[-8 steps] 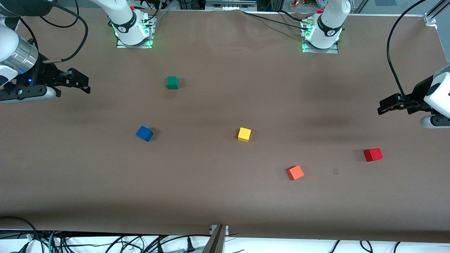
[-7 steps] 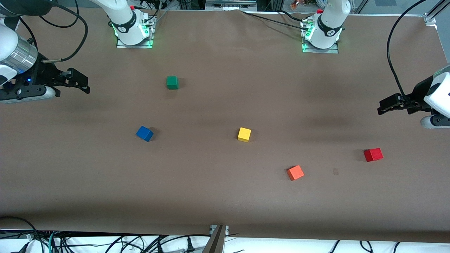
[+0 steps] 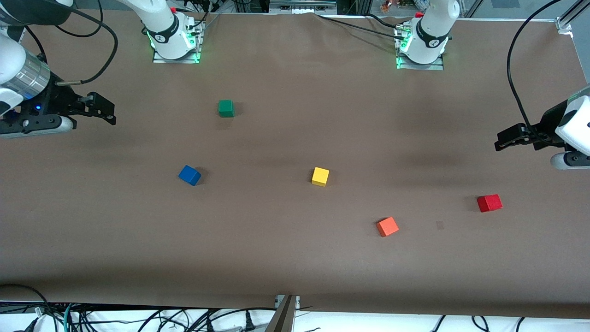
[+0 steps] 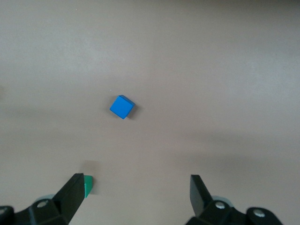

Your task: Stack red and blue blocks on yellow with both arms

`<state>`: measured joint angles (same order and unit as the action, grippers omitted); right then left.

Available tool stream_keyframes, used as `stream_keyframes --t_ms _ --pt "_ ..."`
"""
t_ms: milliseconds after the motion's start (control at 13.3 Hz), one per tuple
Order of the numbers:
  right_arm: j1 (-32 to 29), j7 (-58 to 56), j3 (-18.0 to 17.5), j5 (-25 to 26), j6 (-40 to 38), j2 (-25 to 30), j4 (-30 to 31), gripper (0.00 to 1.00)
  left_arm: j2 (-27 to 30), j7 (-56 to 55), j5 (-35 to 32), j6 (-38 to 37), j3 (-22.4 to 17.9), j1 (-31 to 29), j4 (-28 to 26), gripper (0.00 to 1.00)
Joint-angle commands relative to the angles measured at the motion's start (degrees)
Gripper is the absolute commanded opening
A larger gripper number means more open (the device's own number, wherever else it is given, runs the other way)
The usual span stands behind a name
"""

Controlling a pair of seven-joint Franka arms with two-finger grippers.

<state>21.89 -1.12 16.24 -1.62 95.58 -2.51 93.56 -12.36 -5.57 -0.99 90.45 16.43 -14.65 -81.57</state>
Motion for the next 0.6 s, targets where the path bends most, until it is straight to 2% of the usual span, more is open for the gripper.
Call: stream_keyframes --t_ms 0,151,376,527 --pt "0.25 0.06 -0.16 0.22 -0.22 -0.56 -1.28 1.0 -2.06 1.0 0.81 -0.36 -0.08 -2.29 2.03 1.0" --pt "0.17 0.15 -0.16 0.3 0.74 -0.56 -1.28 0.99 -4.15 2.14 0.72 0.16 -0.08 -5.02 2.03 1.0" --pt "-0.01 0.76 -0.07 0.13 4.08 -0.83 -1.28 1.0 -8.63 2.85 -0.06 7.61 -0.26 -7.4 1.77 1.0" --pt "0.08 0.85 -0.07 0.04 4.7 -1.7 -1.19 1.0 -13.11 2.85 -5.31 14.19 -0.26 -7.41 1.51 1.0"
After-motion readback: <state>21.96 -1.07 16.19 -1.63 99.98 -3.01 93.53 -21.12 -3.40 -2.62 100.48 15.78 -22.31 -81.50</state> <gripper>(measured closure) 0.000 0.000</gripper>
